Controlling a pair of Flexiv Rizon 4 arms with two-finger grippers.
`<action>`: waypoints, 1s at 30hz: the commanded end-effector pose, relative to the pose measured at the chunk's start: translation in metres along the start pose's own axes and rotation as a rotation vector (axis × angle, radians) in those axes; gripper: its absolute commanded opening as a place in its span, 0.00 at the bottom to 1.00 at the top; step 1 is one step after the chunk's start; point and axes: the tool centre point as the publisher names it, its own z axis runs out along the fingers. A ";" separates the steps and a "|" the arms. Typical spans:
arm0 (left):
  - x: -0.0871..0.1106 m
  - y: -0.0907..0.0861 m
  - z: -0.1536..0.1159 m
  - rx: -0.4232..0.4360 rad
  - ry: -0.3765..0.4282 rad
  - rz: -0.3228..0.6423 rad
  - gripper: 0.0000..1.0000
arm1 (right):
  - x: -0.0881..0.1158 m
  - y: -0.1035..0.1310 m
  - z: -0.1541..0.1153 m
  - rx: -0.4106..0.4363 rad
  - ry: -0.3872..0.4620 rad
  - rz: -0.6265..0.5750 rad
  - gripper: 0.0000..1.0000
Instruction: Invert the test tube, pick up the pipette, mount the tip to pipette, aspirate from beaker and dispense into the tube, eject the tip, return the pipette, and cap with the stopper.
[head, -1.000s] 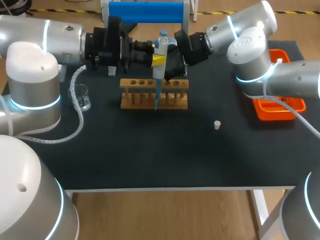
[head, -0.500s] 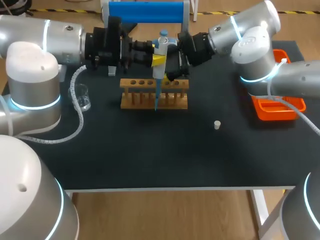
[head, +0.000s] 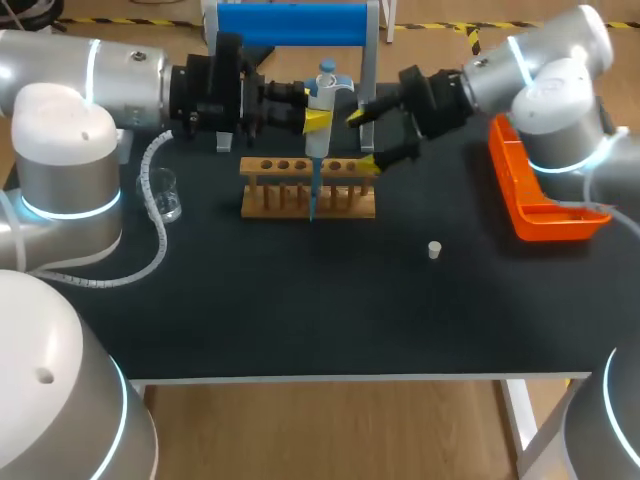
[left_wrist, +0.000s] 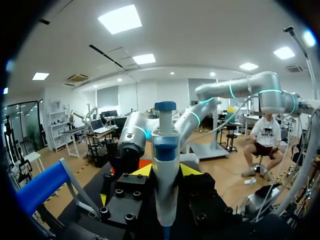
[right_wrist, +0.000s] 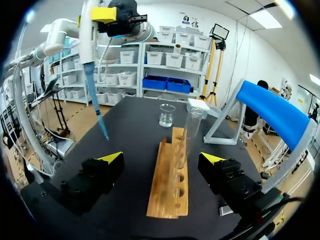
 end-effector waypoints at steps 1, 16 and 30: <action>0.000 0.000 0.002 0.003 -0.004 0.001 0.00 | 0.037 0.001 -0.047 -0.049 -0.043 -0.007 1.00; 0.000 0.000 0.002 0.003 -0.004 0.001 0.00 | 0.113 0.050 -0.101 -0.330 -0.015 -0.105 1.00; 0.000 0.000 0.002 0.003 -0.004 0.001 0.00 | 0.123 0.088 -0.077 -0.432 0.052 -0.046 1.00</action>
